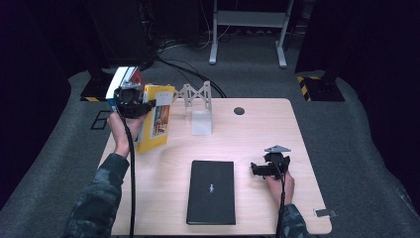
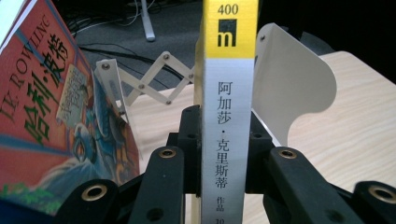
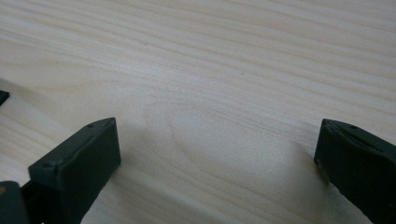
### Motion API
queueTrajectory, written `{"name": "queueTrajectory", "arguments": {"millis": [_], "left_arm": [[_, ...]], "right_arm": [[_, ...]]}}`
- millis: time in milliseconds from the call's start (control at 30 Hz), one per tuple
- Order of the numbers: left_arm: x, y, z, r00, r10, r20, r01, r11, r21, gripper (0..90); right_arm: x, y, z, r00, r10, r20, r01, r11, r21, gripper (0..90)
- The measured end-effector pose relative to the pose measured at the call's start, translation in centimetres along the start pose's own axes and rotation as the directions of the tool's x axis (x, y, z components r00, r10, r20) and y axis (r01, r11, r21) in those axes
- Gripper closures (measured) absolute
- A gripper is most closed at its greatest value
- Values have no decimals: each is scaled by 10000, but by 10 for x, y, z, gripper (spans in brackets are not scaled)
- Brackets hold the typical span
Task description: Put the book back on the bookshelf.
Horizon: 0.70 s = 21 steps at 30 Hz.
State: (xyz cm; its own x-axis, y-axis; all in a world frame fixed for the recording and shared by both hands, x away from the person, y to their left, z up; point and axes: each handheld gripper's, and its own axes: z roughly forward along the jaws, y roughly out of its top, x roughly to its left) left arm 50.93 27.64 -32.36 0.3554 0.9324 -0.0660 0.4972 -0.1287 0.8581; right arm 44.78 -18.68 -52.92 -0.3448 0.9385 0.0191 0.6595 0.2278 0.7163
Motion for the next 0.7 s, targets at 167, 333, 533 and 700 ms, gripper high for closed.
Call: {"name": "queueTrajectory", "arguments": {"millis": [167, 333, 533, 700], "left_arm": [[-2, 7, 9, 9998, 126, -173, -128, 9999, -93, 748], [-2, 12, 17, 9996, 102, -273, -107, 9998, -184, 748], [0, 22, 26, 9988, 135, -462, -150, 9994, -325, 748], [2, 25, 32, 9982, 4, -593, -37, 9984, -560, 748]], "right_arm": [[0, 0, 0, 10000, -4, -5, 4, 10000, 12, 0], [0, 0, 0, 10000, -8, -7, 8, 10000, 15, 0], [0, 0, 0, 10000, -5, -6, 5, 10000, 2, 0], [0, 0, 0, 10000, -27, -24, 27, 10000, -3, 0]]}}
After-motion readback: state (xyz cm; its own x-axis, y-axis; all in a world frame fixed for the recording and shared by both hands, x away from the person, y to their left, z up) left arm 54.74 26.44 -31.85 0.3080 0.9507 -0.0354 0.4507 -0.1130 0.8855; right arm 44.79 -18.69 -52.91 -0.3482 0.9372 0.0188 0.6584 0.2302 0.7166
